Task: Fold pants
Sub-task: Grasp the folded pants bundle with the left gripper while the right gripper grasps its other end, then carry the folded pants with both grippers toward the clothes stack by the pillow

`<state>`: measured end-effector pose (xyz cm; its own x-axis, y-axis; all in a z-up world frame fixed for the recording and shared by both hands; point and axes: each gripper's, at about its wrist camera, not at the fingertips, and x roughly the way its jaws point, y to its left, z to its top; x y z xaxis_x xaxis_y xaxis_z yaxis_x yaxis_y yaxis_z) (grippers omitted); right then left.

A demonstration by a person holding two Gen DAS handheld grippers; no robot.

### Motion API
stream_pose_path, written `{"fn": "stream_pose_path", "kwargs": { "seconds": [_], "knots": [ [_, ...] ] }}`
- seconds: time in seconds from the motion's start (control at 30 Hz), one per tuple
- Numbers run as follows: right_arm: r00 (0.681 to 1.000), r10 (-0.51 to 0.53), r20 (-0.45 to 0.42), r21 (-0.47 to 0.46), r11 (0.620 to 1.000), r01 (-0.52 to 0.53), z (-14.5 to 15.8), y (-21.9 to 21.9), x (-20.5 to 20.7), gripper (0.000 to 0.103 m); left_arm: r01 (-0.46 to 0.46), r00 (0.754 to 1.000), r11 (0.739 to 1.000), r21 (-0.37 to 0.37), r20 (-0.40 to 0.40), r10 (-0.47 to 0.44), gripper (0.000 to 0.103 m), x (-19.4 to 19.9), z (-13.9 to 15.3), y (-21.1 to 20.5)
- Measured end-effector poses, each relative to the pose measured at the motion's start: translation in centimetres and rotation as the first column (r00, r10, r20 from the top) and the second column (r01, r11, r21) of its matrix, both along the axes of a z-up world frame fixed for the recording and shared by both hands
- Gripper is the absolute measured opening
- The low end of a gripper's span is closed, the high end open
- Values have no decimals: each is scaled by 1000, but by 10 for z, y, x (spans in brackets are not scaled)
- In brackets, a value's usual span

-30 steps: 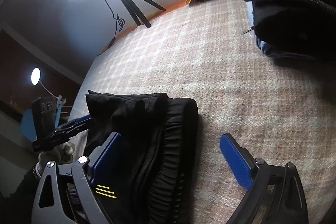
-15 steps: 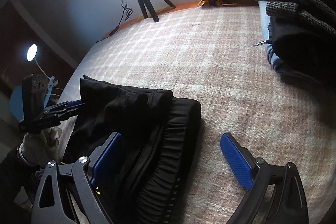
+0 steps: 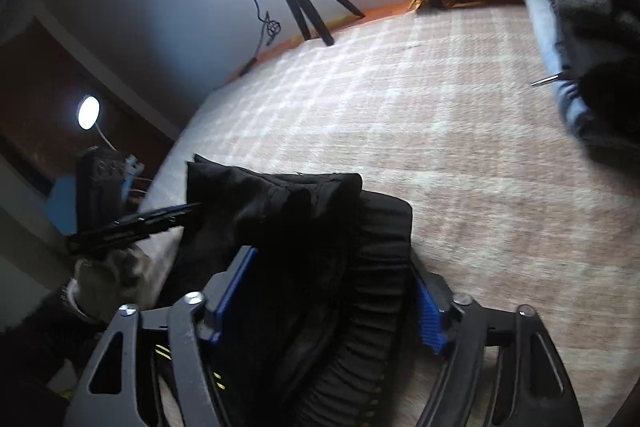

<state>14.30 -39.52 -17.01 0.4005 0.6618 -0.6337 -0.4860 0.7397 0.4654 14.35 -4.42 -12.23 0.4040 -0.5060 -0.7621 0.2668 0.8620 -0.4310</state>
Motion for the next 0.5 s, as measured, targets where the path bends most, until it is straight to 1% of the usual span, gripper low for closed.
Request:
{"fn": "stream_pose_path", "kwargs": {
  "seconds": [0.03, 0.07, 0.1, 0.13, 0.2, 0.3, 0.4, 0.5],
  "knots": [
    [1000, 9, -9, 0, 1000, -9, -2, 5, 2, 43, 2, 1000, 1000, 2, 4, -2, 15, 0, 0, -2],
    [999, 18, -27, 4, 1000, -18, -5, 9, 5, 35, 6, 1000, 1000, 0, 1, -6, 12, 0, 0, -5],
    [999, 6, -36, 27, 1000, -5, -7, 10, 6, 34, 6, 1000, 1000, -3, 0, -6, 12, 1, -1, -6],
    [999, 3, -41, 29, 1000, -2, -8, 11, 6, 34, 0, 1000, 1000, -6, 1, 0, 11, 0, 0, -7],
    [1000, -5, -25, 6, 1000, 5, -6, 14, 4, 33, -7, 1000, 1000, -12, 1, 7, 10, -1, 1, -6],
    [1000, -18, 7, 0, 1000, 18, 1, 16, -3, 32, -15, 1000, 1000, -27, 13, 15, 8, -6, 8, -2],
    [998, -24, 54, -36, 999, 26, 9, 21, -14, 31, -13, 999, 1000, -26, 45, 14, 7, -14, 21, -3],
    [994, -28, 104, -57, 998, 34, 26, 25, -27, 31, -3, 997, 999, -35, 82, 6, 6, -21, 37, -7]
  ]
}}
